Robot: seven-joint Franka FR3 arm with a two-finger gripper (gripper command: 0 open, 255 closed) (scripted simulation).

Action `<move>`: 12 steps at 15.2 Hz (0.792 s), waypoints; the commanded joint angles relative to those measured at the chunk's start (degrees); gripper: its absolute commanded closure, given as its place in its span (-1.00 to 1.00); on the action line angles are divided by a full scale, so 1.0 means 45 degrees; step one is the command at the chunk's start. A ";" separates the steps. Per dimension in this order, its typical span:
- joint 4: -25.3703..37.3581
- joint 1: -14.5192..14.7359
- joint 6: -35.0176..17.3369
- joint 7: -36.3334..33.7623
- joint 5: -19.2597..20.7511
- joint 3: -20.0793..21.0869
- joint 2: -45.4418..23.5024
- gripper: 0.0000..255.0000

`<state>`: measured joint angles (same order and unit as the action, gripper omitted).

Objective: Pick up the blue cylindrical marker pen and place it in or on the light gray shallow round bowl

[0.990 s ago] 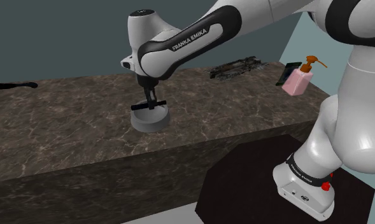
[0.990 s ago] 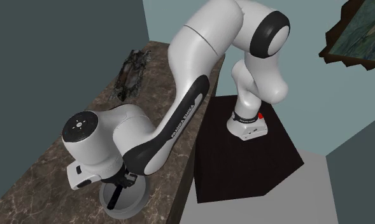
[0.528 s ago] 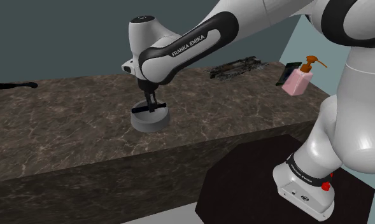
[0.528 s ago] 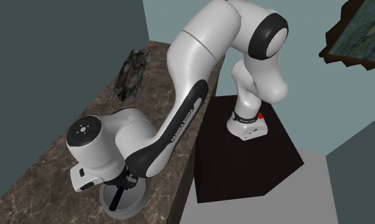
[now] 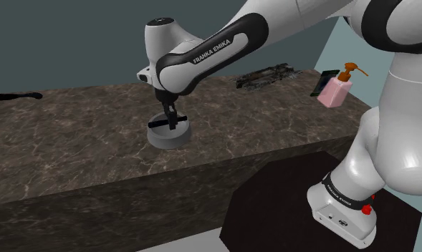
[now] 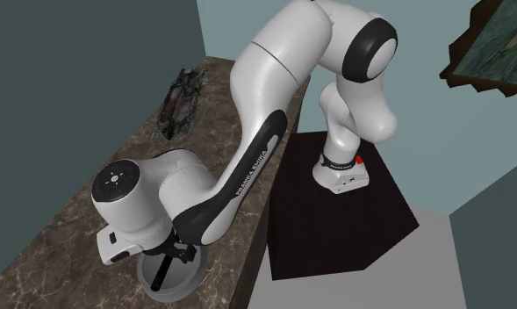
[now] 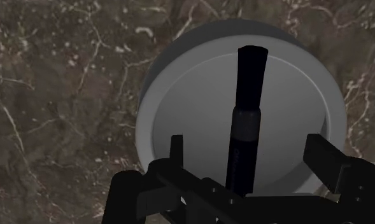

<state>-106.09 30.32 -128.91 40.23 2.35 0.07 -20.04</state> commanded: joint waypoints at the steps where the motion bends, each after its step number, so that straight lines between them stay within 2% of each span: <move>1: 0.0118 0.0005 0.0348 0.0005 -0.0008 0.0006 0.0230 -1.00; 4: 0.0542 0.0022 0.1346 0.0019 -0.0030 0.0021 0.0803 -1.00; 12: 0.0542 0.0022 0.1346 0.0019 -0.0030 0.0020 0.0803 -1.00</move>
